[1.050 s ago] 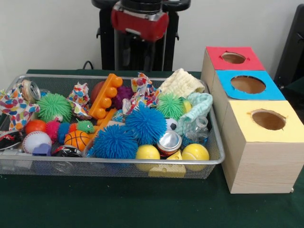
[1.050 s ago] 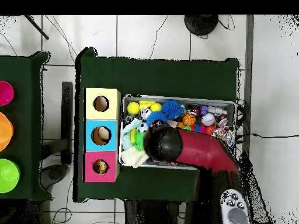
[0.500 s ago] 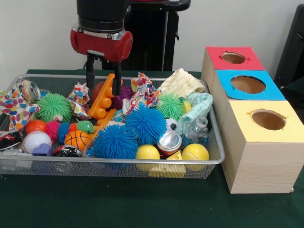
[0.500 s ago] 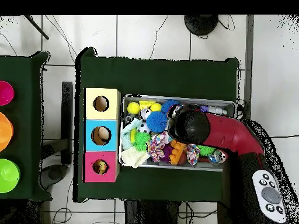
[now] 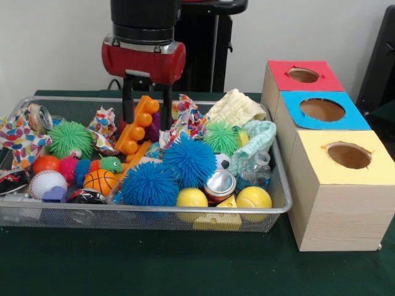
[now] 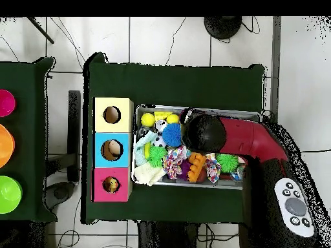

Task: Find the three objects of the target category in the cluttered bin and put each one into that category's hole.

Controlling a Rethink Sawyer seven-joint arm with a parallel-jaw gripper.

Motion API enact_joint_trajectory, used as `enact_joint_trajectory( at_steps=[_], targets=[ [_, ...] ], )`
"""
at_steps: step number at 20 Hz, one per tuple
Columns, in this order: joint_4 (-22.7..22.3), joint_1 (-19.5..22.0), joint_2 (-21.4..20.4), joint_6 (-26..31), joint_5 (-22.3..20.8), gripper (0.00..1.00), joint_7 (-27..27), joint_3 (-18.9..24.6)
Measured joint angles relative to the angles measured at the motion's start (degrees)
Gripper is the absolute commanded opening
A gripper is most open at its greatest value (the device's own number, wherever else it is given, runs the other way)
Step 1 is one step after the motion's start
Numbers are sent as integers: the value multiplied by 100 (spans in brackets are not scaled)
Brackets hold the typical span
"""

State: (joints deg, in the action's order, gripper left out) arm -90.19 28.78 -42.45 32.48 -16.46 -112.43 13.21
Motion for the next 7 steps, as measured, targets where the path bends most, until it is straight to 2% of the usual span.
enact_joint_trajectory(
  at_steps=[7],
  targets=[
    [-1, 6, -81, 1, -230, 100, 0, 142]
  ],
)
